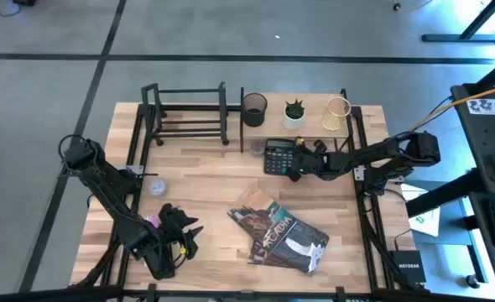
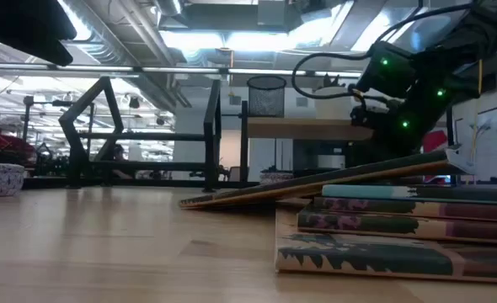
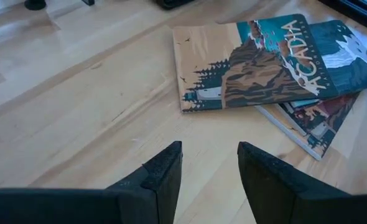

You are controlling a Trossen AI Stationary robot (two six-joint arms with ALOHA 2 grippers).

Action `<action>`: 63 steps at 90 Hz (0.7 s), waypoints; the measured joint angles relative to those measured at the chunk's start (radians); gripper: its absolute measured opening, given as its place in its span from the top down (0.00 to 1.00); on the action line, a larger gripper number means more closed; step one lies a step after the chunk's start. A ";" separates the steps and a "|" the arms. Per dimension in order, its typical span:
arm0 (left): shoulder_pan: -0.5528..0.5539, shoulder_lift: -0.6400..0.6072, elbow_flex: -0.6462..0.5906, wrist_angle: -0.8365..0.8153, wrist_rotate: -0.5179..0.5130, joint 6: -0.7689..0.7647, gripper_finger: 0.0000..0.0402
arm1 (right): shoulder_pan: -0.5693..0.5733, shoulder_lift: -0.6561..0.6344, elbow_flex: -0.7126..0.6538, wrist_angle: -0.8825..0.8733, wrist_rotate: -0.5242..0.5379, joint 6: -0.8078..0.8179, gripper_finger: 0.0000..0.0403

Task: Stock shelves
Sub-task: Put the black calculator under the shelf

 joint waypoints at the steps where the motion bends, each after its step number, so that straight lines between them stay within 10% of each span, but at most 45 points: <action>1: 0.000 0.000 0.000 0.000 0.000 0.000 0.66 | 0.001 -0.001 0.000 -0.002 0.001 -0.002 1.00; 39: 0.000 0.000 0.000 0.001 0.000 -0.004 0.66 | 0.340 -0.117 0.001 -0.068 -0.126 0.052 1.00; 63: 0.000 0.000 0.000 0.001 0.000 -0.006 0.66 | 0.276 0.029 0.002 0.168 -0.244 -0.033 1.00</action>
